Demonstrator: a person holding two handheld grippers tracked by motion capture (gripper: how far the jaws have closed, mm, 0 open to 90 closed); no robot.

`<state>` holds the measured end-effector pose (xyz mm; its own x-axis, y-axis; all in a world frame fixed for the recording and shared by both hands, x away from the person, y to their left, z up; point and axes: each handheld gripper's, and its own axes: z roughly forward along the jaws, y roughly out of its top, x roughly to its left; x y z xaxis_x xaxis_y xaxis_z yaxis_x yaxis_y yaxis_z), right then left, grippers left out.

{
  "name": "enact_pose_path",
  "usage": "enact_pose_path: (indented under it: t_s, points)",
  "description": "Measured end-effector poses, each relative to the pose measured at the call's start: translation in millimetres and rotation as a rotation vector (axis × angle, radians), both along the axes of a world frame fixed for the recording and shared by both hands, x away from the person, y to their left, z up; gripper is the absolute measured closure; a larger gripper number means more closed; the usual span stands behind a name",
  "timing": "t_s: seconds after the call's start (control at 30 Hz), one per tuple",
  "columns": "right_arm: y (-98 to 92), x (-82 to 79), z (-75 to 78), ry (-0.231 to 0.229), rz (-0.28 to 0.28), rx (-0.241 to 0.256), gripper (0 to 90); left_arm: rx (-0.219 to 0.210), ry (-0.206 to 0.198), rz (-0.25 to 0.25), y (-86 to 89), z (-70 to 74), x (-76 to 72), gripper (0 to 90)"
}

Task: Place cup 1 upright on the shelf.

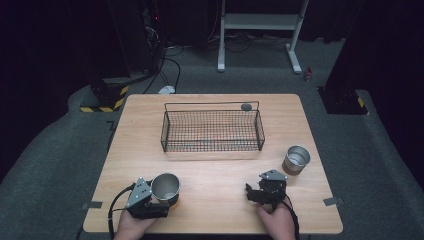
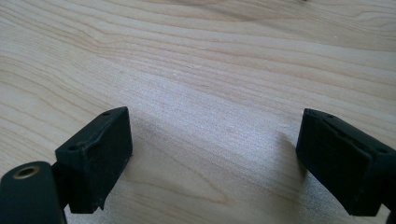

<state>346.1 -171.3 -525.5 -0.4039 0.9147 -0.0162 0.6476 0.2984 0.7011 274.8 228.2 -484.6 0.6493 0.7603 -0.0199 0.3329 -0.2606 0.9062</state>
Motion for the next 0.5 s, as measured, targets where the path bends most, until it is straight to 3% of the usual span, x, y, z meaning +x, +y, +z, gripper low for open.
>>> enact_pose_path:
  t_s: [0.5]
  points:
    - [0.0,0.0,0.0,0.000,0.000,0.000,10.3,-0.026,-0.014,-0.002,4.1,2.0,0.1,13.8]
